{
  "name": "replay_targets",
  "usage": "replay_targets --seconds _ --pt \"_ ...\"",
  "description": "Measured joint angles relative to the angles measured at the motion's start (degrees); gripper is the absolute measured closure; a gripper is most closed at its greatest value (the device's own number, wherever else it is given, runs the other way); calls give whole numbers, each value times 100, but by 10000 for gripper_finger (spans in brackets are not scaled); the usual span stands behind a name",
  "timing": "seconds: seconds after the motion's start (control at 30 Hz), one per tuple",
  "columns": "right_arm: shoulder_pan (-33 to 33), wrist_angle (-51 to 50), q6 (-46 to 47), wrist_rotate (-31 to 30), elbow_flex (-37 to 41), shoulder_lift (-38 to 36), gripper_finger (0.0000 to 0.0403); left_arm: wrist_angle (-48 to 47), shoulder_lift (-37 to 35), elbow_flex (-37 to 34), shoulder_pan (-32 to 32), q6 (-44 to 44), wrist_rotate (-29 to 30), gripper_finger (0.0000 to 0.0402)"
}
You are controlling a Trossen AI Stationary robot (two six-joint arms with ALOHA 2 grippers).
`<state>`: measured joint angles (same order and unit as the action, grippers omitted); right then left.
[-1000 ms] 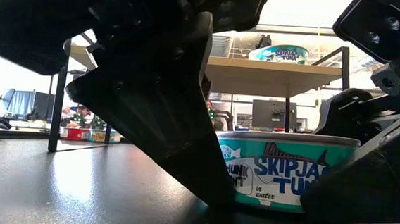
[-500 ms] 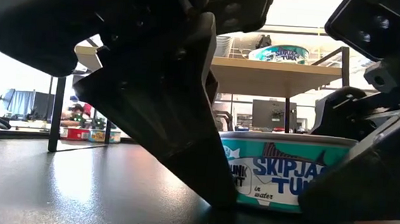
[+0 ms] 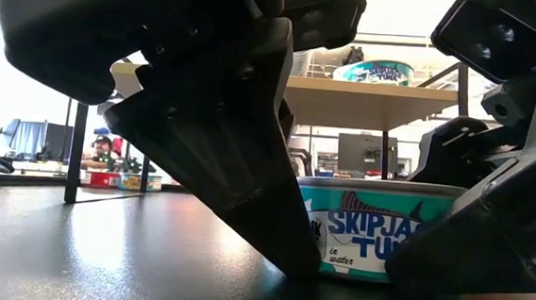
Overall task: Stack canned seafood by type on shelf
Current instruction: Stack the green blue tuna can on top of the green blue tuna can on the shelf
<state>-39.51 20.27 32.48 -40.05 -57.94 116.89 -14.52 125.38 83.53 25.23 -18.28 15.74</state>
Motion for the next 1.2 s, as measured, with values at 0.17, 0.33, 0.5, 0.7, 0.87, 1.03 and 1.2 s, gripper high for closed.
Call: replay_targets --seconds 0.17,0.33,0.5,0.7,0.87,1.03,1.2 --pt "0 -57 6 56 -1 -47 18 -63 -6 -13 14 -37 -36 57" --pt "-26 -202 109 -17 -9 -108 18 -39 -6 -19 67 -57 -28 57" --pt "-6 -254 48 2 -8 -118 18 -32 -4 -16 70 -55 -21 57" --pt "7 -282 38 -2 -8 -124 7 -46 0 20 70 -56 6 57" --pt "55 -342 -102 4 -71 -128 5 -42 2 22 72 -141 92 57" --pt "66 -475 -452 2 -209 -128 3 -68 19 118 84 -299 268 57" --pt "66 -488 -503 -4 -237 -128 3 -392 40 347 85 -249 273 57"
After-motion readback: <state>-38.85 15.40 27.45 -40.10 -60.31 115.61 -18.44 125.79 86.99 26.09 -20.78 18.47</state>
